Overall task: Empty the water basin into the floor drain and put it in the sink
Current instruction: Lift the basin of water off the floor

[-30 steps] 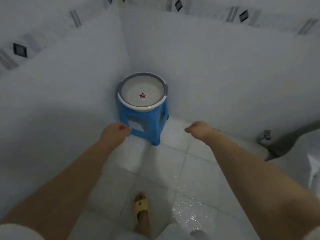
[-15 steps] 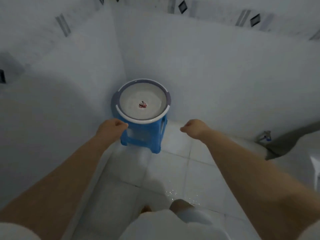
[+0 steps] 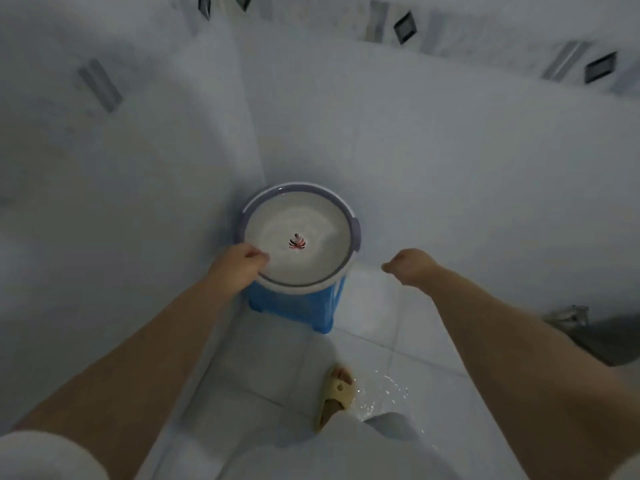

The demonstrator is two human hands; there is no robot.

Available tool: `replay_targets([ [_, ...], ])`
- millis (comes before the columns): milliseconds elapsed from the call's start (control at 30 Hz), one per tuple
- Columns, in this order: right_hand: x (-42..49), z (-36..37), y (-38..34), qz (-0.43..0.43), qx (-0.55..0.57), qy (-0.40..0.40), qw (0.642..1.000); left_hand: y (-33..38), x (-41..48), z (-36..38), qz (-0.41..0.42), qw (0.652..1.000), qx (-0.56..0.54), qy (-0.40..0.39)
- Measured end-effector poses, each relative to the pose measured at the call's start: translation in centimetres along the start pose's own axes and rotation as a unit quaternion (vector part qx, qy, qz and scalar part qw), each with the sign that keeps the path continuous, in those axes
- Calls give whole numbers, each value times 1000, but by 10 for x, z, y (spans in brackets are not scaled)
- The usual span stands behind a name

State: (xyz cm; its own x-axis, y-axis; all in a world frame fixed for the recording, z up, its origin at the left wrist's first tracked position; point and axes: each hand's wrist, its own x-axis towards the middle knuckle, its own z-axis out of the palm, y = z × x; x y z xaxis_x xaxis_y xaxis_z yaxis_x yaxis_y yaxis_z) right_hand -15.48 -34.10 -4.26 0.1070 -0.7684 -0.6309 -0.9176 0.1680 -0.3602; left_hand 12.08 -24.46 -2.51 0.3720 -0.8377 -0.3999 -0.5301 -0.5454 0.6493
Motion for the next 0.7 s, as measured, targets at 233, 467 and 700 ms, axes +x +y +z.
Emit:
replay_targets([
  [233,61,-27,-22,9,20,-23,1000,6,46,2,-41,997,-70,18],
  [467,109,-14,-44,46,142,6,989,-15,106,-18,-79,996,-40,2],
  [700,140,-7,-67,133,216,45,966,-36,183,-37,-101,994,-31,-23],
])
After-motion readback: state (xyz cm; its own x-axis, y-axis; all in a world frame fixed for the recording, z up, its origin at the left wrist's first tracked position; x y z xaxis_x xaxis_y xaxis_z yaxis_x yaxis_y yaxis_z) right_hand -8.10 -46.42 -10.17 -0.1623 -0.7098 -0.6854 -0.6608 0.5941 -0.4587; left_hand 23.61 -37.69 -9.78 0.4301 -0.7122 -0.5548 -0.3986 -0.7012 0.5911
